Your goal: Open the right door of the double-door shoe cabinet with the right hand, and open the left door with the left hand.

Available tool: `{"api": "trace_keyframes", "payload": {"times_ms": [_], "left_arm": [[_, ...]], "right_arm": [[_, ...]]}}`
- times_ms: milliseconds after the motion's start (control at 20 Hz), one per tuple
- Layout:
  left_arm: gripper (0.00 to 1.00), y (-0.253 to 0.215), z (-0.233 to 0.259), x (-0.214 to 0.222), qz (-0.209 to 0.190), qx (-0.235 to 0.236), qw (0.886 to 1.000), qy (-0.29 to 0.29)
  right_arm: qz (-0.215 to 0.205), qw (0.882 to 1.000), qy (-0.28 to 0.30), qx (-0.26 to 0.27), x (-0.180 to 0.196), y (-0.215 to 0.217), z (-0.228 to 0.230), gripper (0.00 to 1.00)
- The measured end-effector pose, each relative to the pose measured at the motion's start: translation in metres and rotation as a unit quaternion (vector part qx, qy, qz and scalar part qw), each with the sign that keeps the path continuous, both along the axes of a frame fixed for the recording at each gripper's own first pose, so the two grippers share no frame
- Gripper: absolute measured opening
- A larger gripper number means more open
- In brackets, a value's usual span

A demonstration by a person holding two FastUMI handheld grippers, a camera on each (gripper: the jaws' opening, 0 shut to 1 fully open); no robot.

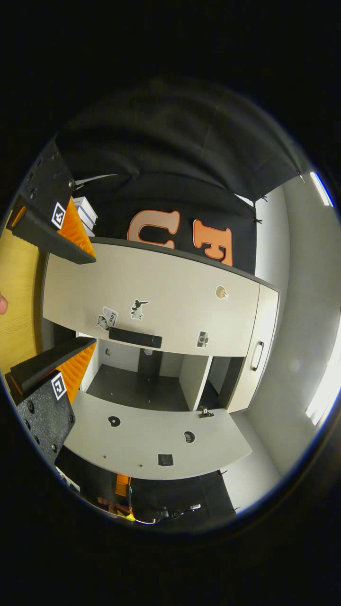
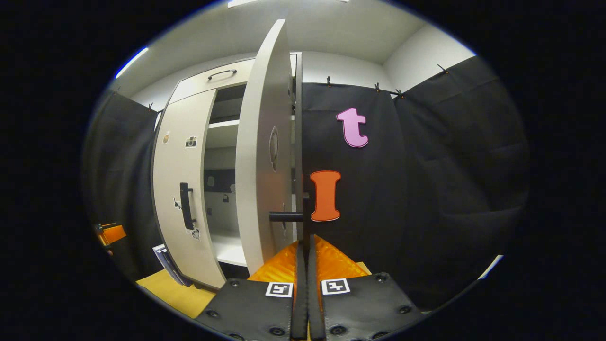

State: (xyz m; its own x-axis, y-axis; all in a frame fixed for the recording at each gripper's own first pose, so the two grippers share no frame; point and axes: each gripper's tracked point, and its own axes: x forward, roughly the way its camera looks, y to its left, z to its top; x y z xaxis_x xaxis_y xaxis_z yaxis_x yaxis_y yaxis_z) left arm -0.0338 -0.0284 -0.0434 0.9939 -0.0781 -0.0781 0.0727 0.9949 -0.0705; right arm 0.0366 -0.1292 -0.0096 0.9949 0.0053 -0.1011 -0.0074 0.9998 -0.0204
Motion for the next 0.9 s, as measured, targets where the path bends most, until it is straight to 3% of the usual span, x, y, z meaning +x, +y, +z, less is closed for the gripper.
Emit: {"api": "trace_keyframes", "payload": {"times_ms": [600, 900], "left_arm": [[0.94, 0.003, -0.004, -0.003, 0.013, 0.007, 1.000, 0.005], [0.94, -0.028, 0.009, 0.042, -0.027, 0.019, 0.999, -0.011]], "right_arm": [[-0.021, 1.000, 0.006, -0.008, -0.028, -0.001, 0.000, 0.09], [-0.051, 0.998, -0.012, -0.026, -0.082, -0.004, 0.013, 0.09]]}}
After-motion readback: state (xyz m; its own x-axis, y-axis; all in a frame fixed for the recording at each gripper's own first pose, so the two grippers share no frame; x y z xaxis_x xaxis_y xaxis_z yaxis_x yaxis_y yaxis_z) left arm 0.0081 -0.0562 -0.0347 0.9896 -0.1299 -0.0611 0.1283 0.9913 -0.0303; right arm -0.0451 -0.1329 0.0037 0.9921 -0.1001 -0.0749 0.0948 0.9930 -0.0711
